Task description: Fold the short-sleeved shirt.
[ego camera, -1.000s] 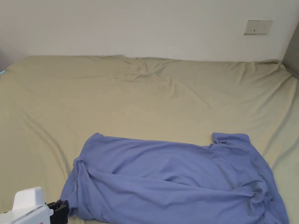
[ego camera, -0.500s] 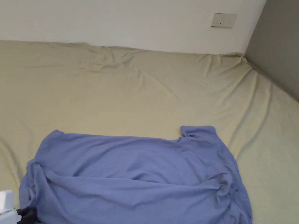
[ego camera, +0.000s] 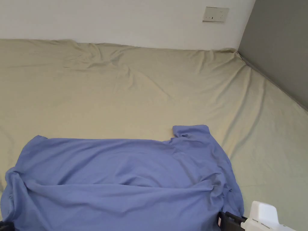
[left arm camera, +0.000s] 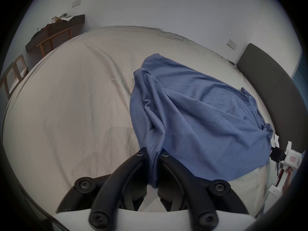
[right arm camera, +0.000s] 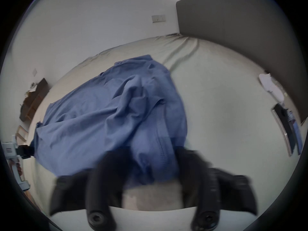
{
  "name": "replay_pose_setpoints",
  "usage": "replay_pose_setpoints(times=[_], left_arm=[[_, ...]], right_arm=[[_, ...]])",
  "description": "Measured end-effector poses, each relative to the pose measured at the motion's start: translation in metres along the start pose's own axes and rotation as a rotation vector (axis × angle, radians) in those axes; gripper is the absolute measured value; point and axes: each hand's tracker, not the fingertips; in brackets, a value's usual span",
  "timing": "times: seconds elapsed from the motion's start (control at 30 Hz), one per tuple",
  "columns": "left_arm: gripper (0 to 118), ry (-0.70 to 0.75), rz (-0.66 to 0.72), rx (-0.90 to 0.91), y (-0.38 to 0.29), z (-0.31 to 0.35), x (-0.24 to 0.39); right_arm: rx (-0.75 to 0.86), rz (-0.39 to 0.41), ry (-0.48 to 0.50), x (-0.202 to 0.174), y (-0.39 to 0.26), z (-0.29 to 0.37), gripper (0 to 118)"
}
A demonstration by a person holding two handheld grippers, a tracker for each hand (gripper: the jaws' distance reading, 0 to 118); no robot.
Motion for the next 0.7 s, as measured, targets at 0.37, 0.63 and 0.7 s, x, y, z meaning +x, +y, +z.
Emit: replay_pose_setpoints(times=[0.37,0.63,0.7], left_arm=[[8,-0.033,0.02,0.041,-0.013,0.082,-0.003],[8,0.046,0.069,-0.046,-0.1,0.126,-0.024],[8,0.071,0.069,-0.083,-0.126,0.122,-0.027]], right_arm=[[0.012,0.015,-0.005,0.005,-0.004,0.072,11],[-0.072,-0.062,-0.048,0.032,-0.074,0.129,11],[-0.102,-0.043,-0.082,0.031,-0.094,0.134,11]])
